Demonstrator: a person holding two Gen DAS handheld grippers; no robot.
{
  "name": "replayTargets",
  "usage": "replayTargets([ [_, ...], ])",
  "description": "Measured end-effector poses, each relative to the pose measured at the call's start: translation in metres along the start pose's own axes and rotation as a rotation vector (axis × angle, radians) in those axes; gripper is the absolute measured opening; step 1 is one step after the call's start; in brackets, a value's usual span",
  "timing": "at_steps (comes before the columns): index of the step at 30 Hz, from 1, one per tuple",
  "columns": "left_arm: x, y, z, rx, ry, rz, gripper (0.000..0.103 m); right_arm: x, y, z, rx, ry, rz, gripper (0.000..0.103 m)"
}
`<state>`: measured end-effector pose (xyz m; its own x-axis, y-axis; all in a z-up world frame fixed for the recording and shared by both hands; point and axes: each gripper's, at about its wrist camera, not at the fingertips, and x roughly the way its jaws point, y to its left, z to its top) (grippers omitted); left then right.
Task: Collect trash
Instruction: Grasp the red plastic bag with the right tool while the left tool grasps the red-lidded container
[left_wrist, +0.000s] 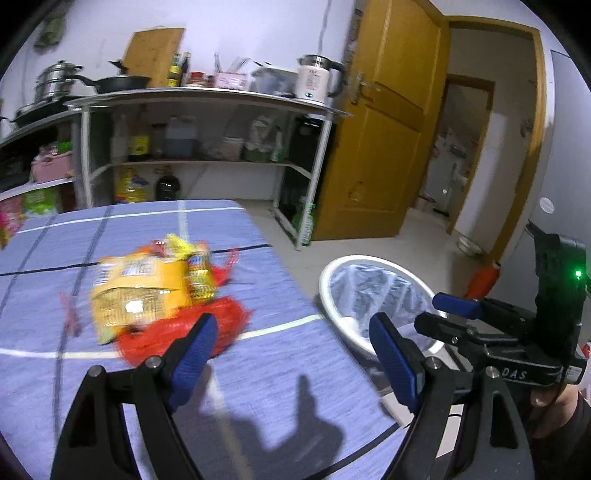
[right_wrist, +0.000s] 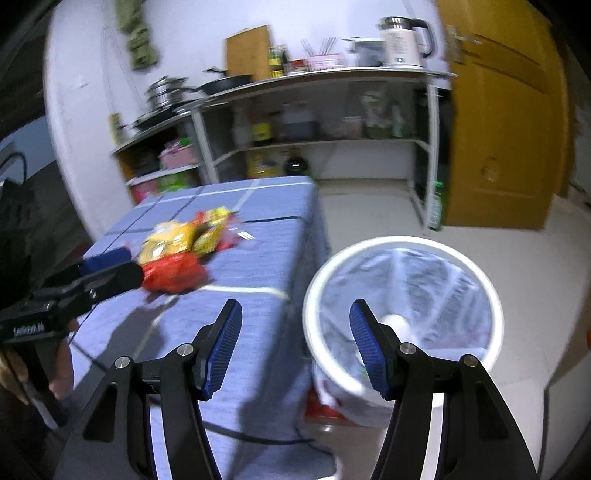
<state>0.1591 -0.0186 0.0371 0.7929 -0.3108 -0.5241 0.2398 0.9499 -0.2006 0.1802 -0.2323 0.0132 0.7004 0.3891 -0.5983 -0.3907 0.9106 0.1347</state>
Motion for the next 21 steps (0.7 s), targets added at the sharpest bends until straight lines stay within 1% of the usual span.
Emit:
replayTargets([
  [4, -0.018, 0.028, -0.004, -0.021, -0.020, 0.064, 0.086, 0.016, 0.034, 0.004, -0.099, 0.016, 0.037, 0.062],
  [9, -0.030, 0.070, -0.013, -0.074, -0.020, 0.138, 0.086, 0.036, 0.072, 0.009, -0.203, 0.030, 0.083, 0.061],
  [14, -0.042, 0.102, -0.019, -0.127, -0.033, 0.173, 0.086, 0.065, 0.109, 0.013, -0.322, 0.062, 0.125, 0.061],
  [19, -0.054, 0.125, -0.026, -0.179, -0.049, 0.191, 0.086, 0.092, 0.131, 0.022, -0.415, 0.076, 0.153, 0.061],
  [21, -0.056, 0.134, -0.029, -0.201, -0.048, 0.192, 0.086, 0.104, 0.140, 0.027, -0.471, 0.071, 0.164, 0.061],
])
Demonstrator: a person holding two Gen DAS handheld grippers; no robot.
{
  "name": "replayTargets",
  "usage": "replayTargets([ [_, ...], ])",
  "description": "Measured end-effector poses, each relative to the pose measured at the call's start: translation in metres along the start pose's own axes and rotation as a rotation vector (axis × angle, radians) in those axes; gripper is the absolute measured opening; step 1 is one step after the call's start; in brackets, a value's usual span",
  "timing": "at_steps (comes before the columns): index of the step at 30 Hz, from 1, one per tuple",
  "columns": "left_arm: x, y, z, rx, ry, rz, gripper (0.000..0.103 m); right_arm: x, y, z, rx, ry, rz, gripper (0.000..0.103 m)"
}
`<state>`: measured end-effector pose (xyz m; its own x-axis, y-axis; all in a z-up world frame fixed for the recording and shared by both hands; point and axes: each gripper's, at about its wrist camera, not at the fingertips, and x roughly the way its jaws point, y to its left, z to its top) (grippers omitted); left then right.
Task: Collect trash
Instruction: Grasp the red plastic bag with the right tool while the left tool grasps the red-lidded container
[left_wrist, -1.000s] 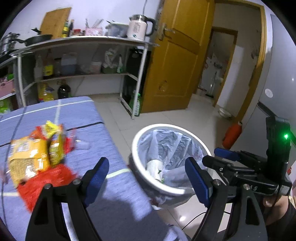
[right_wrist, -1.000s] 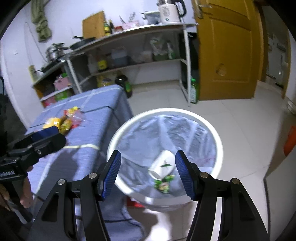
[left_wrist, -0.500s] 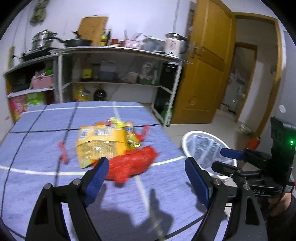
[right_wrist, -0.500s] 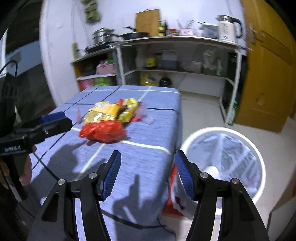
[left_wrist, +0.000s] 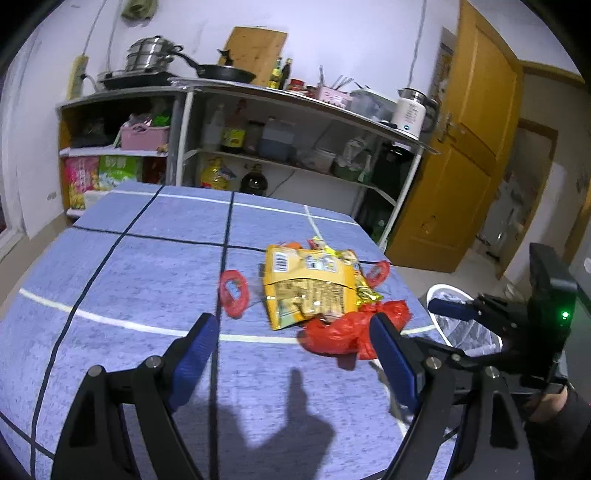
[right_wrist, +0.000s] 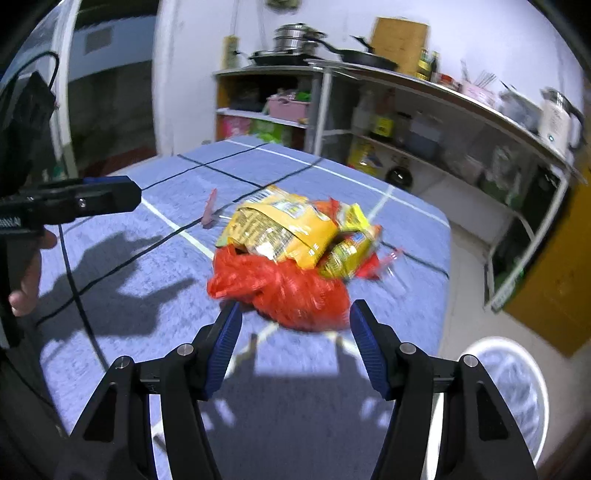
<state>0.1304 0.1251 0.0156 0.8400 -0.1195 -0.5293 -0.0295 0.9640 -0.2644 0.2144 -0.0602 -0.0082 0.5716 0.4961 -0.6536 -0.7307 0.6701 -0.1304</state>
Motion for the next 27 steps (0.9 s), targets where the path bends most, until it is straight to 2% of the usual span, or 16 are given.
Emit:
replayTargets([
  [6, 0.004, 0.016, -0.005, -0.021, 0.025, 0.006, 0.086, 0.035, 0.006, 0.019, -0.136, 0.037, 0.035, 0.061],
  [9, 0.006, 0.021, -0.005, -0.029, 0.035, 0.014, 0.086, 0.048, 0.012, 0.021, -0.202, 0.070, 0.080, 0.061],
  [11, 0.008, 0.024, -0.004, -0.037, 0.042, 0.015, 0.086, 0.054, 0.015, 0.021, -0.244, 0.079, 0.071, 0.062],
  [18, 0.024, 0.026, 0.005, -0.065, 0.078, -0.015, 0.086, 0.063, 0.015, 0.018, -0.322, 0.125, 0.094, 0.065],
  [21, 0.038, 0.025, 0.011, -0.055, 0.098, 0.006, 0.086, 0.067, 0.012, 0.021, -0.289, 0.134, 0.106, 0.065],
  [23, 0.051, 0.025, 0.016, -0.037, 0.117, 0.026, 0.086, 0.068, 0.014, 0.021, -0.297, 0.149, 0.105, 0.062],
  [24, 0.060, 0.025, 0.019, -0.027, 0.128, 0.040, 0.086, 0.068, 0.015, 0.021, -0.311, 0.157, 0.097, 0.056],
  [27, 0.080, 0.027, 0.026, 0.009, 0.155, 0.072, 0.086, 0.066, 0.016, 0.018, -0.333, 0.165, 0.083, 0.054],
])
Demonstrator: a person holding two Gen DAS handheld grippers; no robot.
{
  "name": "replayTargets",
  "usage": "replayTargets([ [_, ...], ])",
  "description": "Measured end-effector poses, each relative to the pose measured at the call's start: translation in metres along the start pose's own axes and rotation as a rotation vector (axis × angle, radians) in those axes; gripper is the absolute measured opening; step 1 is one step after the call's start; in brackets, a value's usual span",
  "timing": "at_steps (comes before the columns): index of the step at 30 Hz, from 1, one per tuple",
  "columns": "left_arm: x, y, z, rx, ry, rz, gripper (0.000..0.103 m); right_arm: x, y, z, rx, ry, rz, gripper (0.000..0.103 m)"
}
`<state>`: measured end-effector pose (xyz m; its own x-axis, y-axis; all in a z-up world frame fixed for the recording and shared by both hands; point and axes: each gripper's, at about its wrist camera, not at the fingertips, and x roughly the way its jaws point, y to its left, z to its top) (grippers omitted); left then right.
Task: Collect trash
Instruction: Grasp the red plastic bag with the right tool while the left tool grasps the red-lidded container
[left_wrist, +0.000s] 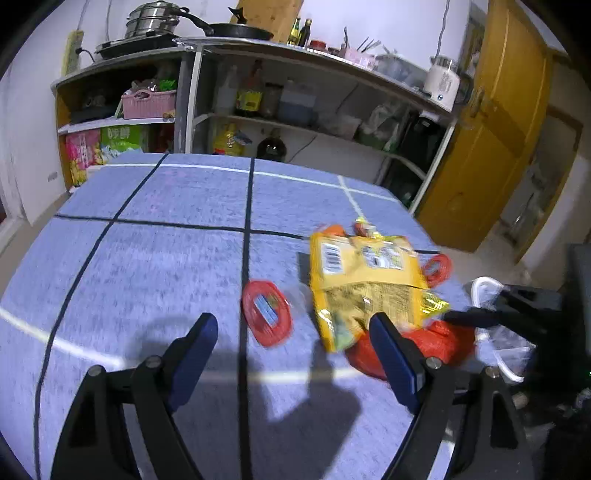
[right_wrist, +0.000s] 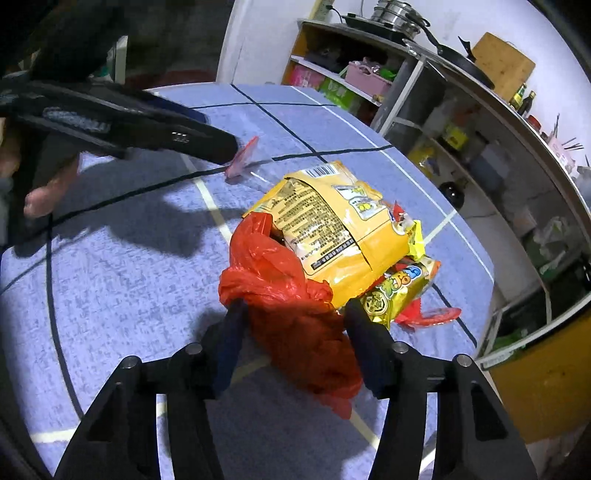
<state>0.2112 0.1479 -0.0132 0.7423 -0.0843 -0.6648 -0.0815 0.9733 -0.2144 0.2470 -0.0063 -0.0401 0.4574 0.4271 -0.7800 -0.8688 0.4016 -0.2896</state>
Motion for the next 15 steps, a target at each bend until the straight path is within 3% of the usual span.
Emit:
replayTargets([
  [7, 0.030, -0.003, 0.007, 0.074, 0.057, 0.030, 0.085, -0.011, -0.002, -0.011, 0.018, 0.000, 0.010, 0.051],
  [10, 0.036, -0.006, 0.006, 0.088, 0.079, 0.027, 0.068, -0.020, -0.009, -0.019, 0.057, -0.001, 0.005, 0.051],
  [12, 0.039, -0.005, 0.007, 0.080, 0.098, 0.013, 0.051, -0.029, -0.012, -0.025, 0.084, -0.013, -0.008, 0.051],
  [15, 0.034, -0.004, 0.006, 0.069, 0.077, 0.014, 0.050, -0.045, -0.019, -0.032, 0.143, -0.042, -0.010, 0.051],
])
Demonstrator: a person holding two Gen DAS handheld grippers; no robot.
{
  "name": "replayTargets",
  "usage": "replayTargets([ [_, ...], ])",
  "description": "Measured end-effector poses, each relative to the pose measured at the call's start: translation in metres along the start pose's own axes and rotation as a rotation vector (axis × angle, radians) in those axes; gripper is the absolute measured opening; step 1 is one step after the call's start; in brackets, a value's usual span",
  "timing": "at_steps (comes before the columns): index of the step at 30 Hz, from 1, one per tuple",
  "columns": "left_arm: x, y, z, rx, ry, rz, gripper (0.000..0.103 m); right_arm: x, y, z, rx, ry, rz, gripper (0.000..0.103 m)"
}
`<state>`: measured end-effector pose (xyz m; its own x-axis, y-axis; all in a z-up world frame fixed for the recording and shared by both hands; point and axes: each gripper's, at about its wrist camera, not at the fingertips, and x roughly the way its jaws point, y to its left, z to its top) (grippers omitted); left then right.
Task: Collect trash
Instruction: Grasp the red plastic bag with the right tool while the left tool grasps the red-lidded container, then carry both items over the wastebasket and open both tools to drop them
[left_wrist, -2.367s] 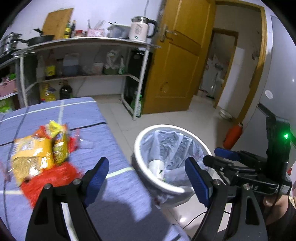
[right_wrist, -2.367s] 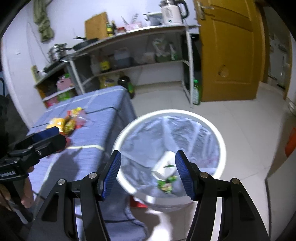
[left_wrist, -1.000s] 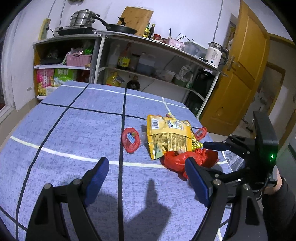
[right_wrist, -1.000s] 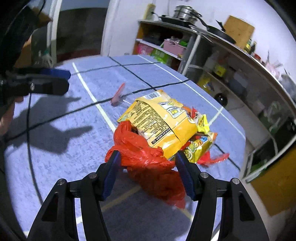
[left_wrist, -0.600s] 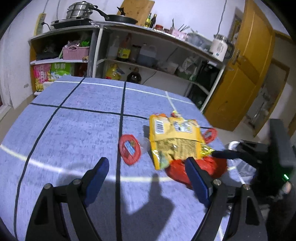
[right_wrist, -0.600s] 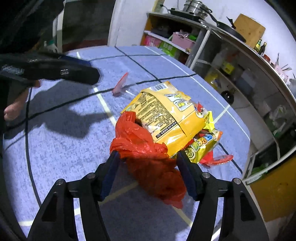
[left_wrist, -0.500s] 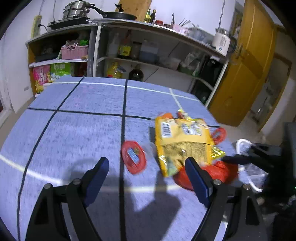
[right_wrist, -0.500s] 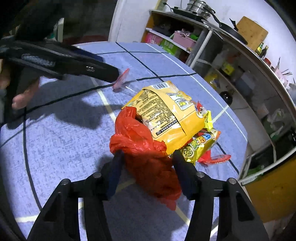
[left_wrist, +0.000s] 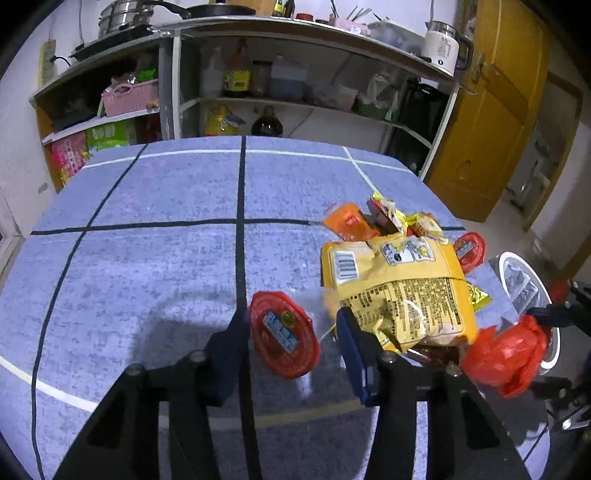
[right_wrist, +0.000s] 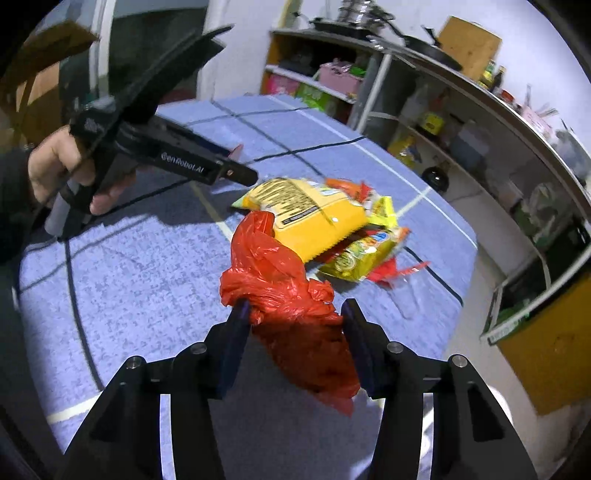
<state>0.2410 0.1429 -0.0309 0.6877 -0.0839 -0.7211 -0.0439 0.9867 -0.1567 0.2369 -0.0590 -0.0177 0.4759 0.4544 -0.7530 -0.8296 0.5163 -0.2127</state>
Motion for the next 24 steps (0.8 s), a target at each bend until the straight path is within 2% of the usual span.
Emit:
replayTargets([
  [5, -0.006, 0.003, 0.000, -0.030, -0.027, 0.006, 0.048, -0.023, -0.006, -0.011, 0.073, -0.033, -0.029, 0.051],
  [11, -0.042, -0.005, 0.000, -0.055, -0.113, -0.026, 0.048, -0.049, -0.015, -0.028, 0.174, -0.076, -0.087, 0.051],
  [17, -0.066, -0.047, -0.001, -0.003, -0.163, -0.123, 0.048, -0.071, -0.027, -0.048, 0.277, -0.109, -0.144, 0.051],
  [24, -0.058, -0.120, 0.000, 0.106, -0.139, -0.228, 0.048, -0.090, -0.055, -0.077, 0.398, -0.111, -0.222, 0.051],
])
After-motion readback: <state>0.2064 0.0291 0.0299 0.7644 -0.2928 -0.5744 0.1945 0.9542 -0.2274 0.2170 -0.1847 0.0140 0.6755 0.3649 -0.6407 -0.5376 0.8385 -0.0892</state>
